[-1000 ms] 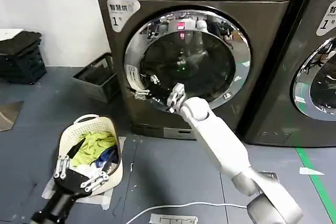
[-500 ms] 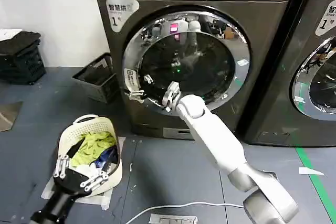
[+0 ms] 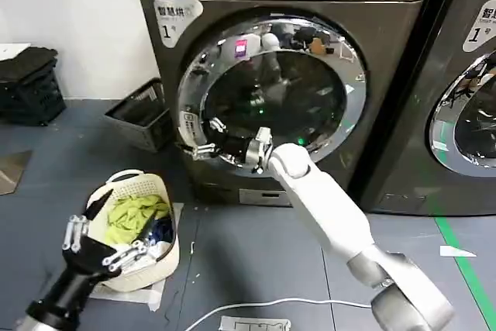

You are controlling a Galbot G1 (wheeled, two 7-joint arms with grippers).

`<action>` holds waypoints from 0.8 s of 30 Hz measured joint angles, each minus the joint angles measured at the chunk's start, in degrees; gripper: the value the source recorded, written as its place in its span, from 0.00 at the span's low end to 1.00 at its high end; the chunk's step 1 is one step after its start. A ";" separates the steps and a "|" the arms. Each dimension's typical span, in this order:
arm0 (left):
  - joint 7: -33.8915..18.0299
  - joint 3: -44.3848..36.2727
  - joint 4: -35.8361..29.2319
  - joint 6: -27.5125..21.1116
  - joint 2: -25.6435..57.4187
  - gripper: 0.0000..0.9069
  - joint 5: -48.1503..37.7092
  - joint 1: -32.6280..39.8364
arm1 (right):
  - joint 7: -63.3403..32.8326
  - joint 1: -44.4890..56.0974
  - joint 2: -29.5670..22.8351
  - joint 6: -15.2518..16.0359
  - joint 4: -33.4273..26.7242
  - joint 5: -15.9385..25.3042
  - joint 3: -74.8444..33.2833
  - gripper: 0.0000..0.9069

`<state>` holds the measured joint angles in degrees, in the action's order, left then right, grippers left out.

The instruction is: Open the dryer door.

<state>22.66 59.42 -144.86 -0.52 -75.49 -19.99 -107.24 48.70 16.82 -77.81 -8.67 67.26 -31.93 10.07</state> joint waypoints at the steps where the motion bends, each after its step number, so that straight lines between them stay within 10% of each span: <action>1: 0.40 0.69 0.64 -0.06 0.35 1.00 -0.57 0.35 | 0.86 0.12 0.29 -0.22 0.24 -0.50 0.13 1.00; 24: 2.83 4.89 10.32 -1.44 9.62 1.00 -11.52 8.68 | 21.24 5.12 9.38 -1.65 8.87 -10.82 -0.68 1.00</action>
<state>25.49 64.31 -134.54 -1.96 -65.87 -31.51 -98.56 69.94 21.94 -68.43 -10.32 76.13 -42.76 9.40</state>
